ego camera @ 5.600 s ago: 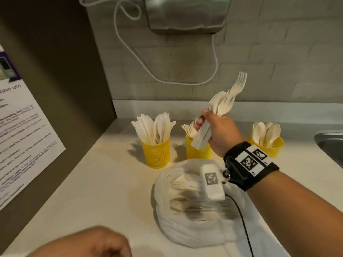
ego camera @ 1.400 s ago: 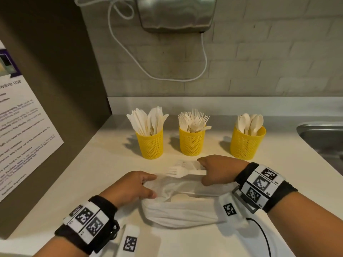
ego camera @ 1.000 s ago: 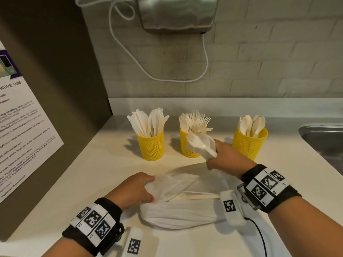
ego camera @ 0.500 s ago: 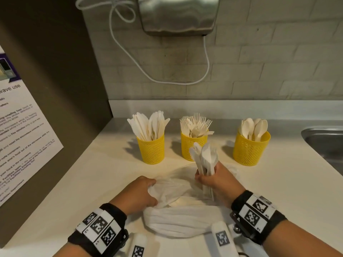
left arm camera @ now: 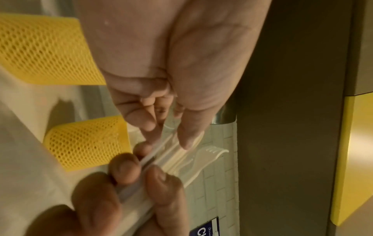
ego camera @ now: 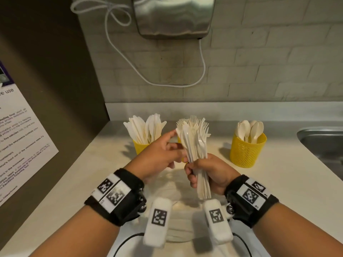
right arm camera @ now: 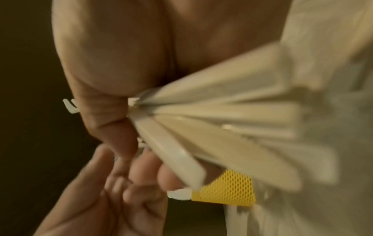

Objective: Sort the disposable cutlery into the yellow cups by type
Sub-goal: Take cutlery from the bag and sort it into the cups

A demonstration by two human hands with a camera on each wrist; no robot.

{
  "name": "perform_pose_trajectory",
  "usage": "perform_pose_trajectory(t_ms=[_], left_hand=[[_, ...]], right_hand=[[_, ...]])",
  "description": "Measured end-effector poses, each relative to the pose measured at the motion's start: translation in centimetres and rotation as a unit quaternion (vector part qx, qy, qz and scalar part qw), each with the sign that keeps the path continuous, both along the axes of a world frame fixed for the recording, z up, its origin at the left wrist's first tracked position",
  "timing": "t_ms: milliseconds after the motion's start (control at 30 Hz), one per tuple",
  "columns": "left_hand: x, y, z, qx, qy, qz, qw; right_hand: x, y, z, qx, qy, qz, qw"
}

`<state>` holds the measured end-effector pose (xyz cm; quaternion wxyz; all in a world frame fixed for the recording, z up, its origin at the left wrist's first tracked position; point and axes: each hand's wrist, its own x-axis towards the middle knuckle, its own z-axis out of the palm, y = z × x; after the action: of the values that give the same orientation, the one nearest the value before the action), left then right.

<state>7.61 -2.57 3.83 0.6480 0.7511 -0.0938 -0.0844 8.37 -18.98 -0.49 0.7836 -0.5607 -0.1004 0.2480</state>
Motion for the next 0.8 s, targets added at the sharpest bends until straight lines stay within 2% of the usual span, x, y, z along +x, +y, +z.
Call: perform_pose_trajectory(t_ms=[67,200,367,433,500,567,667,800], left_hand=[[0.6,-0.8,-0.2,-0.035,-0.001,-0.012,0.999],[1.2,-1.1,-1.2,-0.046,0.009,0.018,0.999],[1.4,-0.6,-1.9,-0.073,0.028,0.052,0.996],[1.8,-0.3,-1.9,-0.043,-0.006,0.107,0.993],[2.1,0.0,-2.1,0.059,-0.079,0.158,0.983],[2.0,-0.1,-1.9,0.119,-0.109,0.147,0.976],[1.7,-0.3,-1.9,0.078,-0.074,0.094,0.990],[2.1,0.6,-1.2,0.045,-0.040,0.080,0.995]], right_hand=[[-0.1,0.4,-0.4,0.007,0.013,0.020,1.000],[-0.2,0.5,-1.3,0.026,0.062,0.045,0.997],[-0.4,0.3,-2.1,0.037,0.079,0.037,0.995],[-0.5,0.6,-2.2,0.023,0.080,0.022,0.996],[-0.5,0.9,-2.3,-0.001,0.070,0.007,0.998],[-0.6,1.2,-2.4,-0.019,0.052,0.002,0.998],[-0.7,1.4,-2.4,-0.029,0.041,0.017,0.999],[-0.8,1.1,-2.3,-0.033,0.045,0.037,0.998]])
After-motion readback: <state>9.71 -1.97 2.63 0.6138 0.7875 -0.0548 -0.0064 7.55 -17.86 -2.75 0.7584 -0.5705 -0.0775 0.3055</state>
